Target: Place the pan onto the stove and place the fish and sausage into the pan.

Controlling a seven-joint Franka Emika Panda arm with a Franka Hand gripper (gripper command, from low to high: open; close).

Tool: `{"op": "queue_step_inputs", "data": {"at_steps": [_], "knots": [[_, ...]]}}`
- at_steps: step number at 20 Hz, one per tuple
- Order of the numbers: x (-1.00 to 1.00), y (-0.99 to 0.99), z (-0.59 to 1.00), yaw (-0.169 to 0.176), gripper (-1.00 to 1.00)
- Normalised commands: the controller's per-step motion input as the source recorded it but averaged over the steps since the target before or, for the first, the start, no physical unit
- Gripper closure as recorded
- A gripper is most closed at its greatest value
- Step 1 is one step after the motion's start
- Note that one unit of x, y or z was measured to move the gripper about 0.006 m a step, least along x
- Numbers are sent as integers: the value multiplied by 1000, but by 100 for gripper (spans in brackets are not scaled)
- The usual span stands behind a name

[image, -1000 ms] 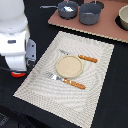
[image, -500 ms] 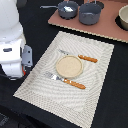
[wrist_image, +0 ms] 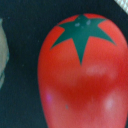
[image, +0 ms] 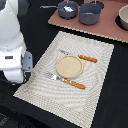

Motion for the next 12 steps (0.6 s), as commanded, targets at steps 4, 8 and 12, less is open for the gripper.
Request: {"op": "queue_step_inputs", "data": {"at_steps": [4,8,12], "knots": [[-130,-196,-194,43,100],[-1,-79,-111,48,100],[0,-26,-106,51,100]]}}
